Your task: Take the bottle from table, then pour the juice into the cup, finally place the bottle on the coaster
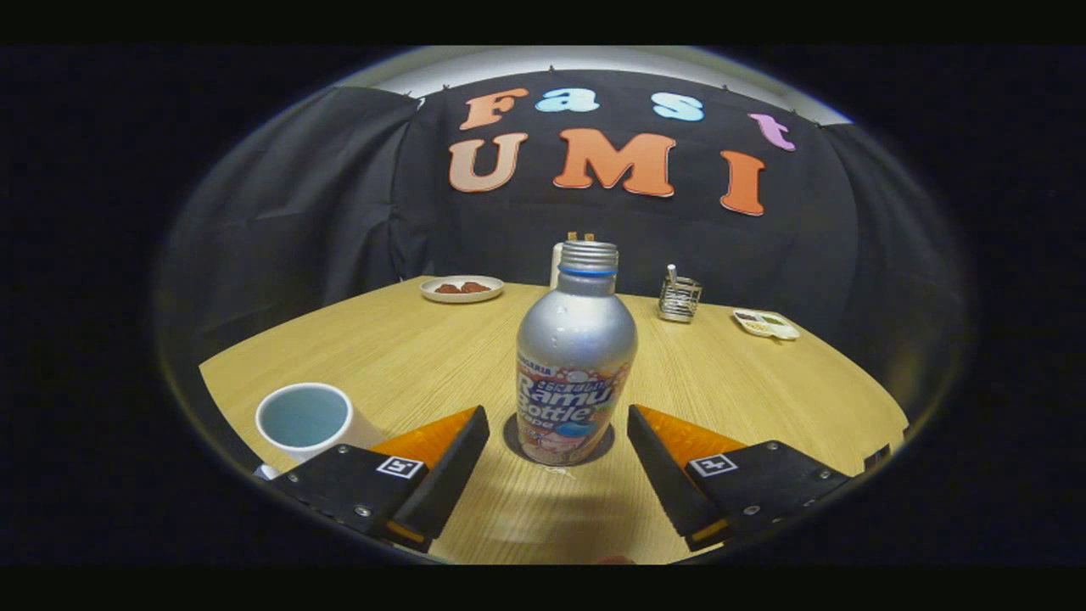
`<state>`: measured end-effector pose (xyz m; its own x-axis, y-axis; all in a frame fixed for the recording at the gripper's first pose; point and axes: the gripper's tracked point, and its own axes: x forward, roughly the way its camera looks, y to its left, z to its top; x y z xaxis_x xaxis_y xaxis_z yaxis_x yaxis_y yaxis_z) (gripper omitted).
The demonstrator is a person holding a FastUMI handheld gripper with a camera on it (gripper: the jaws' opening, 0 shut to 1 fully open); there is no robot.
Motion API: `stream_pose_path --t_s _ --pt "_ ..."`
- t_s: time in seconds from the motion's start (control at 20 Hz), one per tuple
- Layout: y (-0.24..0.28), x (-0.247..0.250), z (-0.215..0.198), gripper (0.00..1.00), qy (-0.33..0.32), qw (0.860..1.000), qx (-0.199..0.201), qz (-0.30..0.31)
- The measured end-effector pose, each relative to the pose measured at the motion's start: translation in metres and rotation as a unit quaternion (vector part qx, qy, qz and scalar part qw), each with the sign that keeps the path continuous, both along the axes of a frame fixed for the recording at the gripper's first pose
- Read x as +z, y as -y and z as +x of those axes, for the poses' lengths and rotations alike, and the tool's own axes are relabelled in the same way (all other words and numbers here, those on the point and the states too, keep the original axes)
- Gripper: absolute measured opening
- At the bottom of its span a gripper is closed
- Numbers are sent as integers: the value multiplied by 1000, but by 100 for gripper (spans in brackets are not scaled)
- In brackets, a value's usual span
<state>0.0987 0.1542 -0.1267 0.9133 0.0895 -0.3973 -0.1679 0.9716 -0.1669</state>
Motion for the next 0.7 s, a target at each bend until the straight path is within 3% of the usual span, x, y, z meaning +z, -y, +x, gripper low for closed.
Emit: stream_pose_path --t_s 0.25,0.5,0.7 --pt "27 23 -43 97 19 1000 22 6" --pt "62 43 -73 98 54 998 20 -13" --pt "73 57 -95 97 75 997 22 11"
